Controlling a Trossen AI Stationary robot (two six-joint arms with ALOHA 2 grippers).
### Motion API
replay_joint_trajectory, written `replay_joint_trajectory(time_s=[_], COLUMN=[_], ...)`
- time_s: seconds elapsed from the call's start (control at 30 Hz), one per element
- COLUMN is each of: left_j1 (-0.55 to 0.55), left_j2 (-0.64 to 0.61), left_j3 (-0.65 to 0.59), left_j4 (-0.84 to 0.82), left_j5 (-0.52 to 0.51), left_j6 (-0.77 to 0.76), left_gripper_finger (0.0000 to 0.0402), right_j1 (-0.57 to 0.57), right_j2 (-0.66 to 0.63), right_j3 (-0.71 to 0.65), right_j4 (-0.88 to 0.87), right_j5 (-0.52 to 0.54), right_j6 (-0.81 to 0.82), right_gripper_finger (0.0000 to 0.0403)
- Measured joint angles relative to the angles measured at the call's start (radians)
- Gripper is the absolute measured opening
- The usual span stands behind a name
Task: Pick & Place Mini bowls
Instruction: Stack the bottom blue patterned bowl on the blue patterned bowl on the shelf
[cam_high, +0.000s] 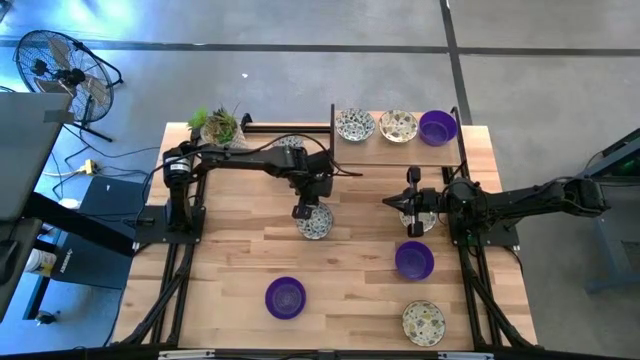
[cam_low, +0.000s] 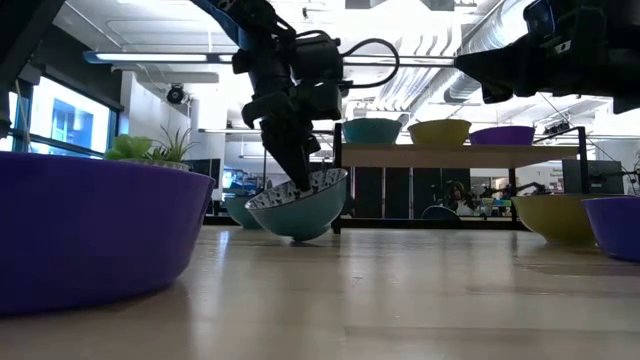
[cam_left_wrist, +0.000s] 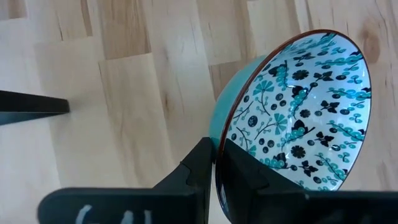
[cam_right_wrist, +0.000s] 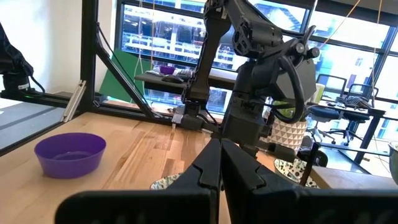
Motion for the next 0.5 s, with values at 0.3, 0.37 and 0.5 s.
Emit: replay_joint_trajectory(time_s=[0.3,0.37,0.5], left_j1=[0.000,0.000,0.000], left_j2=[0.000,0.000,0.000], left_j3=[0.000,0.000,0.000], left_j4=[-0.041,-0.046,-0.047], left_j5=[0.003,0.007,0.030], left_j6=[0.000,0.000,0.001], left_gripper_finger=[0.0026,0.0030,0.0063], right_j1=[0.000,0.000,0.000], right_j2=[0.000,0.000,0.000], right_j3=[0.000,0.000,0.000], right_j4=[0.000,0.000,0.000], right_j5=[0.000,0.000,0.000], right_j6=[0.000,0.000,0.000], right_gripper_finger=[0.0001,0.0001,0.0001])
